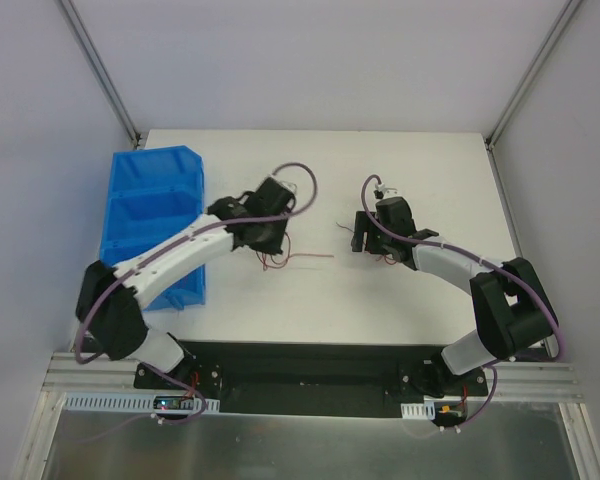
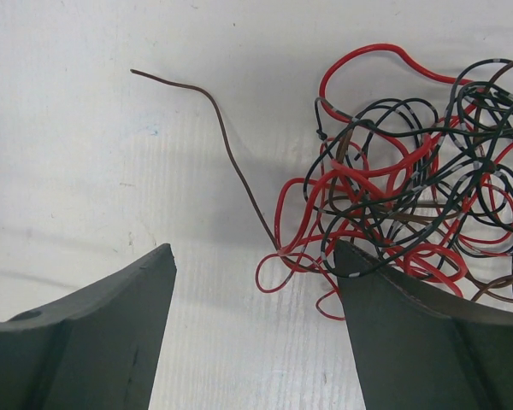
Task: Untangle the cables
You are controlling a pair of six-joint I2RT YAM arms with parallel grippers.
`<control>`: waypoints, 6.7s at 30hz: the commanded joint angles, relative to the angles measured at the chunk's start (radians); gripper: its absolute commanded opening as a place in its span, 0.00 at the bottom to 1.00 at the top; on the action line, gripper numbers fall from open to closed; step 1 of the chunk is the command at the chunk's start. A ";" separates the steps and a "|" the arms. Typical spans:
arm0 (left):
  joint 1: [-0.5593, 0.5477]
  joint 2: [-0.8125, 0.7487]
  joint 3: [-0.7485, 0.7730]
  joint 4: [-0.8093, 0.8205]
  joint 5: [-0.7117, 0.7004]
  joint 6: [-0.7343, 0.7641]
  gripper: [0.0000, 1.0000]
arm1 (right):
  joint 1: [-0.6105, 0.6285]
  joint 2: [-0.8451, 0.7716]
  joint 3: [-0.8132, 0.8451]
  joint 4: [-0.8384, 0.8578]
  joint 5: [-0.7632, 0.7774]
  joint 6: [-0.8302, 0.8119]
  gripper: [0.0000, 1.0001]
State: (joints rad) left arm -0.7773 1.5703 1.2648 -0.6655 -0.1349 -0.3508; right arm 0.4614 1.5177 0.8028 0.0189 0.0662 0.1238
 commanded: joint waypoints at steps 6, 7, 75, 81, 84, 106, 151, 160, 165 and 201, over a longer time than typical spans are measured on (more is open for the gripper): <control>0.473 -0.409 0.024 -0.213 0.053 -0.135 0.00 | -0.004 0.002 0.004 0.027 -0.017 0.019 0.77; 0.513 -0.427 0.019 -0.229 0.069 -0.146 0.00 | -0.006 0.004 0.006 0.027 -0.023 0.020 0.77; 0.443 -0.603 -0.389 0.207 0.403 -0.224 0.78 | 0.031 0.140 0.093 0.012 -0.186 -0.035 0.68; 0.319 -0.503 -0.384 0.265 0.377 -0.231 0.70 | 0.181 0.127 0.115 0.084 -0.362 -0.151 0.58; 0.319 -0.533 -0.396 0.283 0.336 -0.257 0.70 | 0.238 0.050 0.047 0.218 -0.520 -0.144 0.61; 0.159 0.039 -0.168 0.356 0.396 -0.198 0.44 | 0.146 -0.016 -0.045 0.277 -0.344 -0.069 0.51; 0.029 -0.581 0.083 0.316 0.192 -0.030 0.00 | 0.063 0.099 0.095 -0.157 0.291 0.039 0.58; 0.030 -0.673 0.188 0.234 0.101 -0.034 0.00 | -0.039 0.055 0.052 -0.165 0.291 0.054 0.60; 0.029 -0.717 0.215 0.196 0.006 -0.016 0.00 | -0.072 0.032 0.033 -0.165 0.288 0.057 0.67; 0.029 -0.757 0.604 -0.154 -0.348 0.098 0.00 | -0.257 -0.004 -0.099 -0.023 0.070 0.188 0.80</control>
State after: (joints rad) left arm -0.7456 0.7570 1.9285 -0.7998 -0.4831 -0.2199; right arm 0.2111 1.5082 0.7158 0.0116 0.1440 0.2821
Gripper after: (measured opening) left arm 0.008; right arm 0.806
